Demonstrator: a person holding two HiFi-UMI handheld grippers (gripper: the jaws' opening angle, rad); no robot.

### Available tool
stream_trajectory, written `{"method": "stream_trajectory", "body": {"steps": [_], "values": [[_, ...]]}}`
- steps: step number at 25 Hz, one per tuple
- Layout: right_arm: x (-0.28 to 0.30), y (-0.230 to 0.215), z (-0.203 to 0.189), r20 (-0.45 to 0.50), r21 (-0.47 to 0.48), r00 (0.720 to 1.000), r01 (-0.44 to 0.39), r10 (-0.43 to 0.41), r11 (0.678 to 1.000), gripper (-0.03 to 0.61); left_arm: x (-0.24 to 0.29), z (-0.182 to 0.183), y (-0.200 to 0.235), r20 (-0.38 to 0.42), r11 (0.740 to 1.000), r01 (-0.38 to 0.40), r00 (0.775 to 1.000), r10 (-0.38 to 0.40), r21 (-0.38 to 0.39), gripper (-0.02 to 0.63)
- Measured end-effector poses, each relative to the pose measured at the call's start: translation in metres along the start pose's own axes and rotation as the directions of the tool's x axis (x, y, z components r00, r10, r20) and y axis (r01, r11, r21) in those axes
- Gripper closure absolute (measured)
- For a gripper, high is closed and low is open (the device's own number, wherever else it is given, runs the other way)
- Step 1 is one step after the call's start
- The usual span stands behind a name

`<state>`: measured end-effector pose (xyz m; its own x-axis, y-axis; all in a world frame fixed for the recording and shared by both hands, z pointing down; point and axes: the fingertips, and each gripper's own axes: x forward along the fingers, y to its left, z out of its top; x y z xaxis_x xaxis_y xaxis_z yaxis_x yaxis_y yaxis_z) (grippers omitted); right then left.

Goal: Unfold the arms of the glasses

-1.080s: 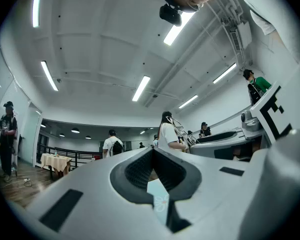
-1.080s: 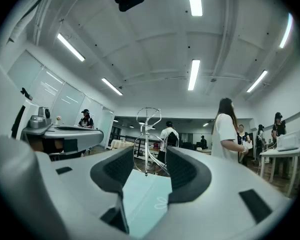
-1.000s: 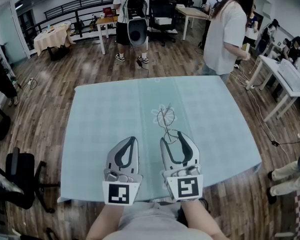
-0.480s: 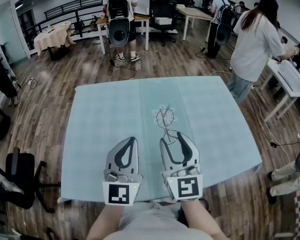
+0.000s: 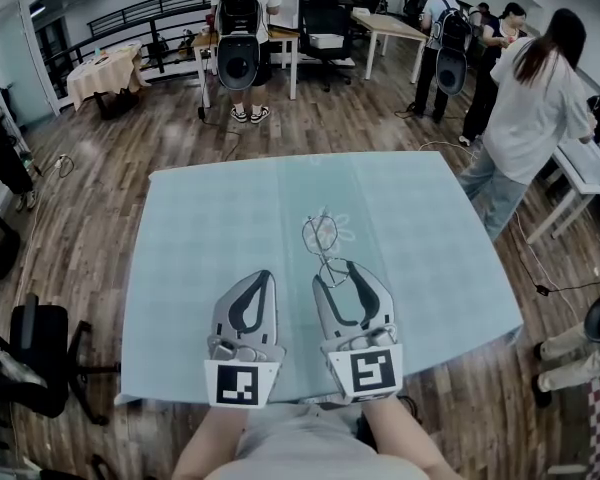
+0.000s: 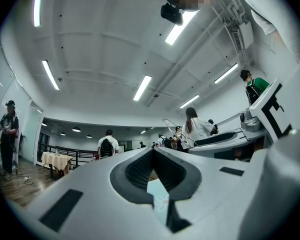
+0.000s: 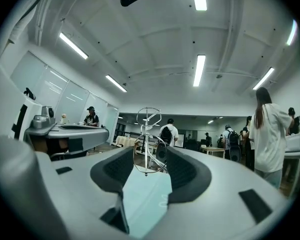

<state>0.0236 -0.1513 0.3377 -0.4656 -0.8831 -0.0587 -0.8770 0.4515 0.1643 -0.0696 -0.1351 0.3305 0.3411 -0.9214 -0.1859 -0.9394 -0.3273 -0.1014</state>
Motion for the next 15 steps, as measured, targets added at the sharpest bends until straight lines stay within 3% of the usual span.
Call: {"method": "stream_trajectory", "body": {"steps": [9, 15], "values": [[0.0052, -0.0112, -0.0008, -0.062, 0.037, 0.998, -0.010, 0.012, 0.999, 0.370, 0.0038, -0.0006, 0.0005, 0.008, 1.000, -0.002, 1.000, 0.002, -0.003, 0.606], [0.0068, -0.0107, 0.0037, -0.092, 0.049, 0.992, -0.082, 0.086, 0.995, 0.370, 0.0041, 0.0017, -0.0009, 0.014, 1.000, -0.006, 1.000, 0.006, -0.006, 0.606]]}}
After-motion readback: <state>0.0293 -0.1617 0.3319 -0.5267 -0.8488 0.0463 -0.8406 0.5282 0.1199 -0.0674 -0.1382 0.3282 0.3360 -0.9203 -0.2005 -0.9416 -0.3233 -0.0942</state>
